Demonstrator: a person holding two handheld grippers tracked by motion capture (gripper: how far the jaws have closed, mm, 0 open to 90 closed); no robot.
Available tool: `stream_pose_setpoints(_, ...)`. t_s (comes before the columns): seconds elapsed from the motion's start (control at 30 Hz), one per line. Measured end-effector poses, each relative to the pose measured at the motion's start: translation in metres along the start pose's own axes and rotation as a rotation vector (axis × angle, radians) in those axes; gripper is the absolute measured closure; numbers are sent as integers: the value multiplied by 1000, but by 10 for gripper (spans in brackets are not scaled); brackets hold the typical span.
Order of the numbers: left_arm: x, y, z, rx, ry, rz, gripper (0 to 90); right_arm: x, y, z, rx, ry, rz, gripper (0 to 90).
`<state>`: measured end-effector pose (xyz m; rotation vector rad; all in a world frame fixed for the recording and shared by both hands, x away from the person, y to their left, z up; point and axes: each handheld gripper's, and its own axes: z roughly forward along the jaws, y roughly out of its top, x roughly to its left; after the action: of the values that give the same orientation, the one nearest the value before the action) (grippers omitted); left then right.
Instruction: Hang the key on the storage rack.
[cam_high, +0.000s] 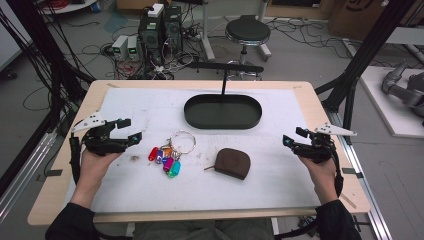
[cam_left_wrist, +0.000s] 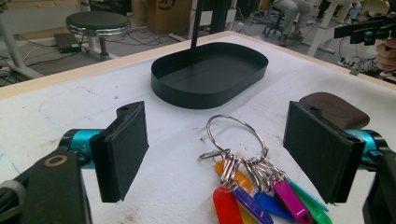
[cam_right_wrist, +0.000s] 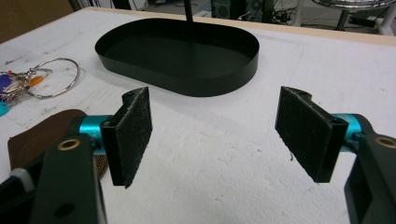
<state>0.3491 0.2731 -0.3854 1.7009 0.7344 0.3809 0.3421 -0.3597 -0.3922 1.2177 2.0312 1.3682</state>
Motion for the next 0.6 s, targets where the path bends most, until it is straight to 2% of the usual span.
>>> stream_pose_setpoints(0.2, -2, 5, 2, 10, -3, 1, 219, -1, 1, 0, -8, -10, 8, 274)
stream_pose_setpoints(0.27, -4, 10, 7, 26, -23, -5, 219, -2, 1, 0, -11, -13, 9, 275)
stream_pose_setpoints(0.4, -7, 14, 15, 41, -25, -1, 219, -3, 1, 0, -19, -20, 12, 275)
stream_pose_setpoints(0.43, -8, 16, 23, 59, -41, -14, 220, -3, 1, 0, -19, -22, 13, 275)
stream_pose_setpoints(0.57, -8, 18, 35, 73, -68, -42, 232, -2, 2, 2, -17, -28, 0, 276)
stream_pose_setpoints(0.6, -7, 19, 44, 101, -77, -53, 233, -1, 2, 3, -15, -28, 3, 276)
